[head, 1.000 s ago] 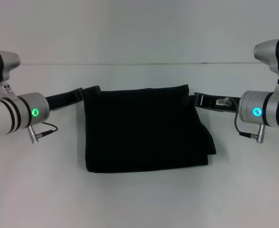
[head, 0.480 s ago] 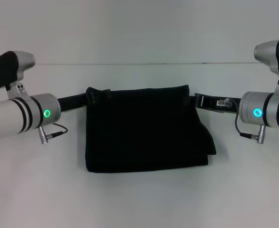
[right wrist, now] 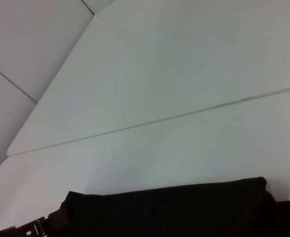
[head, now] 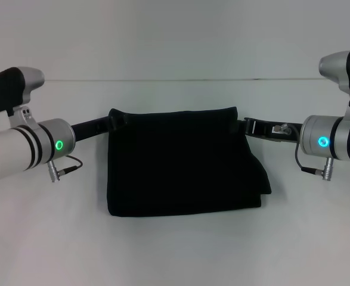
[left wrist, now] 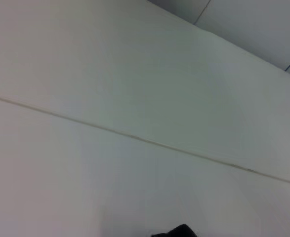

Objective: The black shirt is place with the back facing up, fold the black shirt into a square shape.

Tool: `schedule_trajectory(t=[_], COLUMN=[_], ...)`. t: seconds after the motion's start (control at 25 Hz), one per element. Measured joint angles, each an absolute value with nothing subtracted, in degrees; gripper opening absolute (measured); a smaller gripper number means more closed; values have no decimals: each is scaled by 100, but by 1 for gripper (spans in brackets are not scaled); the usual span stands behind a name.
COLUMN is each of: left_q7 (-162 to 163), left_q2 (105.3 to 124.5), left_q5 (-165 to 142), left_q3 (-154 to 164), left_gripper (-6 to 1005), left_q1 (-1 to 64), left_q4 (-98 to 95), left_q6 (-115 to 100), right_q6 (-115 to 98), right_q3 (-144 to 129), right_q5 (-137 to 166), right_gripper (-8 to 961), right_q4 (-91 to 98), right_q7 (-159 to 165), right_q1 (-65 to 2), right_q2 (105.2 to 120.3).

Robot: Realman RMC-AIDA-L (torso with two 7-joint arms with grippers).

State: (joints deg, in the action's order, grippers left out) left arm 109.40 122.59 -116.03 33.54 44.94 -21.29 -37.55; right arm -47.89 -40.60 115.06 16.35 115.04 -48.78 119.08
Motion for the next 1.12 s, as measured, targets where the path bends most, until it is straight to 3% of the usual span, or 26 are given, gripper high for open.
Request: schedule_trajectory(t=[0.4,0.64,1.12], left_q7=[10942,10969,11057], left_q2=[12260,12243,12180], left_q5=[-11601,-11601,-11611], left_q3=[3370,3375,3373], left_gripper=[210,8,7], left_q1=[4514,4554,4637], left_q4=[-2105,-2078,-2105], left_q6=[-3763,-3770,-3814], right_q6=[-4790,-4790,-4727], right_q3=[-4061,-4061,-4060], right_q5=[11505,11505,11505], right_gripper=[25,39,66], right_q4=[1635,1635,1635], right_q7=[11504,11504,11504], right_q1=[-4867,-4860,-4751], right_q2=[11908,11904,11882])
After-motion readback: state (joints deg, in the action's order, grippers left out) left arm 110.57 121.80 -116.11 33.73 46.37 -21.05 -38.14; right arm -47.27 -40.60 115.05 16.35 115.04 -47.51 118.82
